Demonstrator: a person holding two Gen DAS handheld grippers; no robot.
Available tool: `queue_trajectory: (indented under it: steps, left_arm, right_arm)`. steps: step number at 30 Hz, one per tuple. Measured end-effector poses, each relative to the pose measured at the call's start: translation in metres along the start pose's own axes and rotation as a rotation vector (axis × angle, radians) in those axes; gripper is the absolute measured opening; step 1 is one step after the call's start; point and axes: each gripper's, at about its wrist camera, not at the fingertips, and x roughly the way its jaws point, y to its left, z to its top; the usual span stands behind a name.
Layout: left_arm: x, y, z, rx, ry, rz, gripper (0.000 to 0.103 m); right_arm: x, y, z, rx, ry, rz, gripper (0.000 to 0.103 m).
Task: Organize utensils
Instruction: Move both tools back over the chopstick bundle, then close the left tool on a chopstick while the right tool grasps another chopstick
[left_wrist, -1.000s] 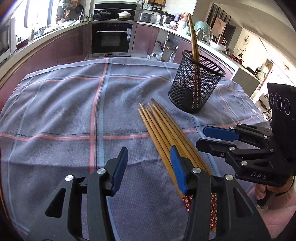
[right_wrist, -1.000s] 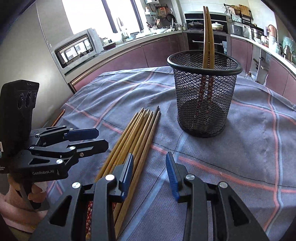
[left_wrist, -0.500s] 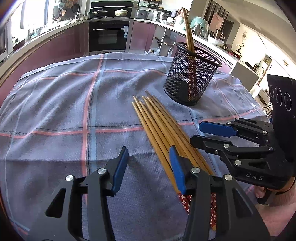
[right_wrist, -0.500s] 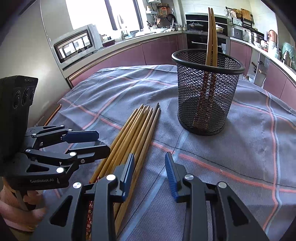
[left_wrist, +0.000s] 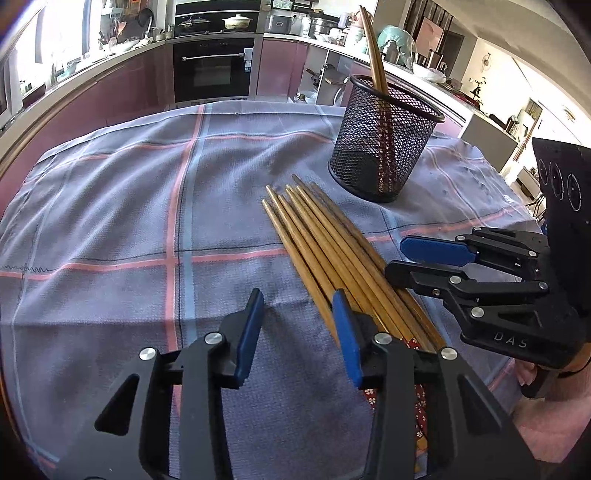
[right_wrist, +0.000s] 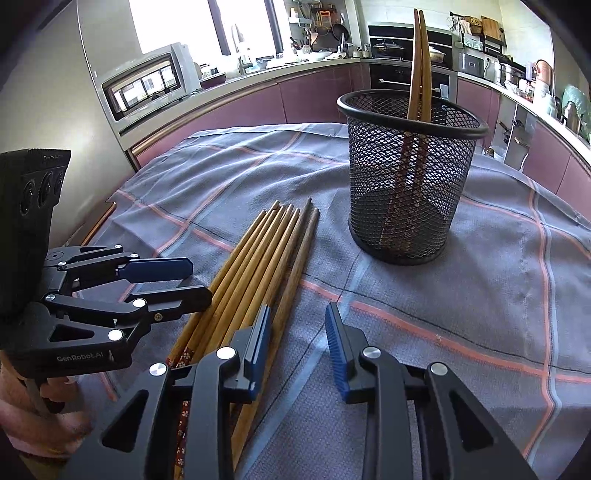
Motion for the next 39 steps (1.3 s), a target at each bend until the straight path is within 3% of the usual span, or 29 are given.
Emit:
queue_trajectory:
  steps: [5, 8, 13, 27, 31, 39]
  left_arm:
    - [-0.002, 0.003, -0.001, 0.005, 0.003, -0.007, 0.032]
    - [-0.002, 0.007, -0.001, -0.001, 0.008, -0.022, 0.022]
    - [0.001, 0.007, 0.003, 0.003, 0.012, 0.007, 0.027]
    - [0.016, 0.005, 0.02, 0.009, 0.017, 0.069, 0.025]
    - [0.017, 0.005, 0.021, -0.009, 0.01, 0.091, 0.017]
    - [0.015, 0.013, 0.021, -0.079, 0.008, 0.059, 0.007]
  right_arm:
    - [-0.002, -0.002, -0.001, 0.003, -0.001, -0.003, 0.028]
    - [-0.002, -0.003, 0.0, -0.002, 0.0, -0.009, 0.028]
    - [0.003, -0.001, 0.002, -0.015, 0.008, -0.014, 0.027]
    - [0.017, 0.001, 0.018, -0.04, 0.011, -0.048, 0.017]
    - [0.017, 0.0, 0.019, -0.031, 0.008, -0.039, 0.009]
    - [0.01, -0.002, 0.019, -0.013, -0.011, -0.025, 0.007]
